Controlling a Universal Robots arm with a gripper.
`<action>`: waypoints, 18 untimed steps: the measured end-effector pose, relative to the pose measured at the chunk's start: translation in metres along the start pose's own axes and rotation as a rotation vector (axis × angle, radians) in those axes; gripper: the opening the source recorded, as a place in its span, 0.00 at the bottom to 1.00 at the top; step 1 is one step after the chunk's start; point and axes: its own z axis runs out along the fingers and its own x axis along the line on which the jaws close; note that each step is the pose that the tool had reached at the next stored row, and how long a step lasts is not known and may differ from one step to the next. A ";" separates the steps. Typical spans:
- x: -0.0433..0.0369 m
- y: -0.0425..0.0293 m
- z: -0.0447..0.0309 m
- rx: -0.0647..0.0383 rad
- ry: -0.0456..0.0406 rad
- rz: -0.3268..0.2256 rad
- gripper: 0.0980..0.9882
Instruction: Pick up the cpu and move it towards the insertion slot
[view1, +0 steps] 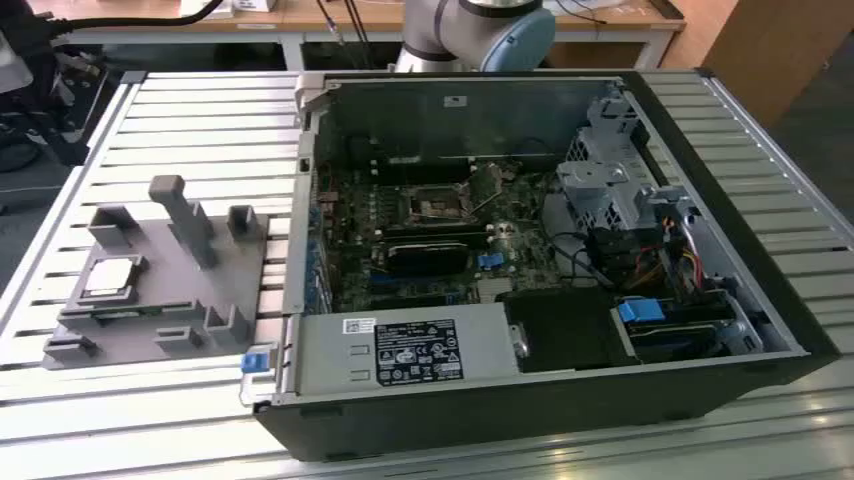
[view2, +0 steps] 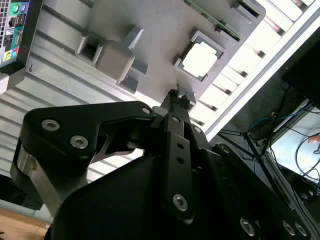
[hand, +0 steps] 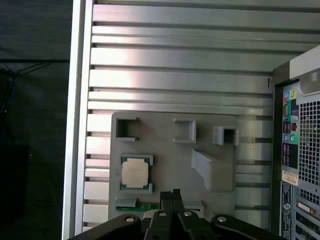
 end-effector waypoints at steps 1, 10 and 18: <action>0.0000 0.0000 0.0000 0.000 0.0000 0.000 0.01; 0.0016 0.0000 0.0000 0.000 0.0000 0.000 0.01; 0.0044 0.0001 0.0000 0.000 0.0000 0.000 0.01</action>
